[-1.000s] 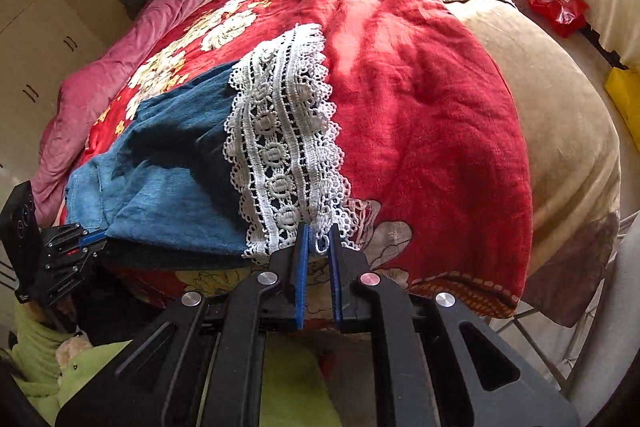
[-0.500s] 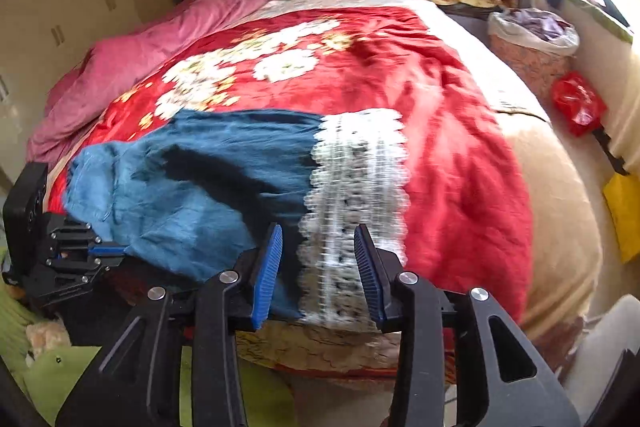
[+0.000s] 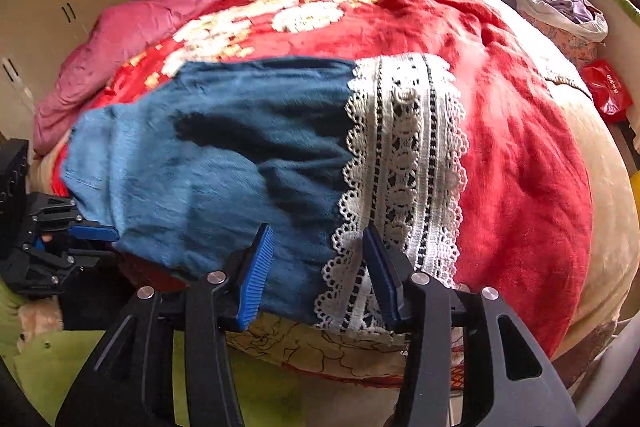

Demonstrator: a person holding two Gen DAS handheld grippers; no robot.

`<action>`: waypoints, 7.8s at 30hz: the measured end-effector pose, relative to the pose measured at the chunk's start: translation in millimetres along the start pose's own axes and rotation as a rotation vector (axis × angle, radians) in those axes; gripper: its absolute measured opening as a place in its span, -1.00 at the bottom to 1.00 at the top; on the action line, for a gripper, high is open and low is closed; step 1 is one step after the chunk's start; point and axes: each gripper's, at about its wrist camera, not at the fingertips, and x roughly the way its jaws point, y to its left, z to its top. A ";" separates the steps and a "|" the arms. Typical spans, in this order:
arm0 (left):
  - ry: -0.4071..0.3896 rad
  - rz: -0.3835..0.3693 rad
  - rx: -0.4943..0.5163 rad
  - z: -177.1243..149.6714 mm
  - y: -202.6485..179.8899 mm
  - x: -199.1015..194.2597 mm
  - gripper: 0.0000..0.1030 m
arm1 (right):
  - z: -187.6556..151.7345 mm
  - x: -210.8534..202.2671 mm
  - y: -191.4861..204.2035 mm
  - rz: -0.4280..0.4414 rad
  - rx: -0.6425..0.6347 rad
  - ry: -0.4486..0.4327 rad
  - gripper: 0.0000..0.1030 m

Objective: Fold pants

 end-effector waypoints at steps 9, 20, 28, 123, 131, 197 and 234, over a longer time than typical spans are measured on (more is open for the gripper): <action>-0.170 0.108 -0.151 64.8 66.6 -40.5 0.24 | 72.6 -13.9 -64.1 -0.048 0.082 -0.152 -0.06; -0.062 0.118 -0.258 122.9 141.1 34.3 0.25 | 102.3 75.7 -74.8 -0.011 -0.124 -0.020 -0.07; -0.082 0.070 -0.257 124.2 137.2 56.8 -0.45 | 98.9 85.3 -88.2 0.041 -0.078 -0.032 0.01; -0.295 0.408 -0.736 -63.3 181.3 -84.5 -0.15 | 40.3 67.0 26.6 -0.005 -0.128 0.009 0.49; -0.337 0.433 -0.728 -64.2 168.5 -109.5 0.05 | 38.6 56.6 26.7 0.019 -0.126 -0.040 0.54; -0.250 0.347 -0.242 61.9 55.7 -28.6 0.75 | 13.9 -24.8 -69.2 -0.157 0.131 -0.215 0.77; -0.044 -0.018 -0.083 291.1 51.0 162.7 0.18 | 22.4 15.9 -92.2 0.036 0.304 -0.253 0.09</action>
